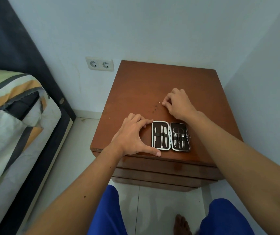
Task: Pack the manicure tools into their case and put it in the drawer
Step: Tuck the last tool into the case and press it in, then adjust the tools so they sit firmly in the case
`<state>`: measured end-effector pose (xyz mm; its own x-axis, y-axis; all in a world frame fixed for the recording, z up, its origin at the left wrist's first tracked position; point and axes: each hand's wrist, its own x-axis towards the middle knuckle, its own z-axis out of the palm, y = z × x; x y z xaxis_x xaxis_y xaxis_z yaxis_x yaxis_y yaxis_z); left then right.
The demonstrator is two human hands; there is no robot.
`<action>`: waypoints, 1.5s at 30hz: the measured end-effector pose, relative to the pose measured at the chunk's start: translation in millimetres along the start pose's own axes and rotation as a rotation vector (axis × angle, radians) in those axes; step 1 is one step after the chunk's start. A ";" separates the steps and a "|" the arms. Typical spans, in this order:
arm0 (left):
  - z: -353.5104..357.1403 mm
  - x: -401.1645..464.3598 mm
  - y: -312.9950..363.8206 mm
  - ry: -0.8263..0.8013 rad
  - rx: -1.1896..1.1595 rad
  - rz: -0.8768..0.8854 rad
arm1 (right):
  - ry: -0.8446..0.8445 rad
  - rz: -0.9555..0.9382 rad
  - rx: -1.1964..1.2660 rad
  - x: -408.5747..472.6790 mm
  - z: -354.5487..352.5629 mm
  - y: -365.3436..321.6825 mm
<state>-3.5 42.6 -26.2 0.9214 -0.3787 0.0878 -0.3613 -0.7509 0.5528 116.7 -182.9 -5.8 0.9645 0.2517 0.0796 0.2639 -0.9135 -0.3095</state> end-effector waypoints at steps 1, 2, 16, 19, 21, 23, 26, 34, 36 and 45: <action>0.1 0.1 0.3 0.001 0.001 0.001 | -0.021 -0.019 -0.024 -1.1 1.5 0.0; 0.1 0.1 0.5 0.001 0.002 0.002 | -0.034 -0.036 -0.043 -2.8 2.0 -0.7; 0.1 -0.7 0.6 -0.002 0.005 -0.006 | -0.423 0.001 0.455 -44.0 -47.2 -3.0; 0.5 -0.1 1.0 -0.002 0.011 -0.009 | -0.499 -0.008 0.461 -41.1 -49.1 -6.1; 0.6 -0.1 0.8 -0.001 0.010 -0.011 | -0.533 -0.048 0.422 -37.3 -47.3 -10.7; 0.7 0.0 0.6 -0.002 0.013 -0.011 | -0.556 -0.066 0.404 -34.1 -45.0 -16.1; 0.5 -0.1 0.8 -0.003 0.013 -0.012 | -0.533 -0.064 0.376 -29.6 -40.2 -21.9; 1.9 0.5 0.4 0.008 0.017 -0.001 | -0.458 0.033 0.487 -27.0 -25.7 -19.6; 1.5 0.5 0.0 0.008 0.016 0.004 | -0.428 0.060 0.516 -29.4 -22.9 -18.2; 1.4 -0.5 1.0 0.016 0.012 0.006 | -0.264 0.077 0.571 -51.8 -9.4 -18.4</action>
<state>-4.5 41.3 -26.9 0.9214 -0.3746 0.1039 -0.3682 -0.7552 0.5424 62.0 -182.2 4.6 0.9278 0.3285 -0.1770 0.0788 -0.6359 -0.7677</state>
